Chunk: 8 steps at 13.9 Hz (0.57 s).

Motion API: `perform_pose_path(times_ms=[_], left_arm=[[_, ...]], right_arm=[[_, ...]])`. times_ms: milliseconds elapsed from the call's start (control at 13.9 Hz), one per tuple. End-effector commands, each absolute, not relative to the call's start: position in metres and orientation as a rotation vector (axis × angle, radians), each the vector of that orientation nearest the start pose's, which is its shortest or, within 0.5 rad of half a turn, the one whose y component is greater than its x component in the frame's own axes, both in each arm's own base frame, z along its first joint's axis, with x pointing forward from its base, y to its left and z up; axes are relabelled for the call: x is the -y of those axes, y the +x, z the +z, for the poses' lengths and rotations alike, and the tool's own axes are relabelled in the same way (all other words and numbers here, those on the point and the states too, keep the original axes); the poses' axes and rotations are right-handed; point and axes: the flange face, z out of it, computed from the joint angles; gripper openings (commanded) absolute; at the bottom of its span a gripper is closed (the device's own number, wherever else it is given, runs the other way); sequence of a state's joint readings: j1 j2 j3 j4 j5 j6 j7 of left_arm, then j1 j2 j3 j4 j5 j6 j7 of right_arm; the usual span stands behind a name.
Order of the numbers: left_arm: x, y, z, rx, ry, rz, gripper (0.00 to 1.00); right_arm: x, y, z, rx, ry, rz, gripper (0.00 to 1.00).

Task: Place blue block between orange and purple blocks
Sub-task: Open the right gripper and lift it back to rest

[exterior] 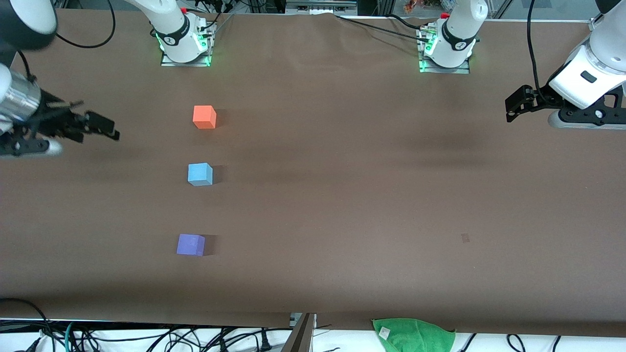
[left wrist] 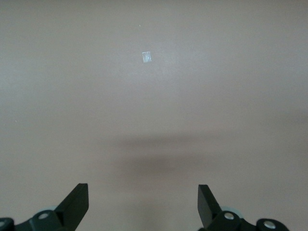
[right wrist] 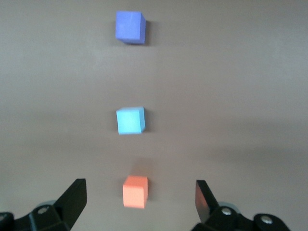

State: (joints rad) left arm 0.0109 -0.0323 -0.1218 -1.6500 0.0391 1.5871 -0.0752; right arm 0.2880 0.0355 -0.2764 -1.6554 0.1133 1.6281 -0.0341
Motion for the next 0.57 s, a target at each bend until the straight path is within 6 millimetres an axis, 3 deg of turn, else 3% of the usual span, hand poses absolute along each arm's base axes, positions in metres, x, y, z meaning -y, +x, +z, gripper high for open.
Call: perform_pose_path(times_ms=[0, 503], left_arm=[[0.056, 0.539, 0.612, -0.06, -3.09, 0.046, 1.0], [0.055, 0.538, 0.611, -0.06, -3.089, 0.06, 1.0]], right_arm=[[-0.026, 0.54, 0.604, 0.047, -3.104, 0.058, 1.0], [-0.051, 0.553, 0.614, 0.12, -3.139, -0.002, 1.0]])
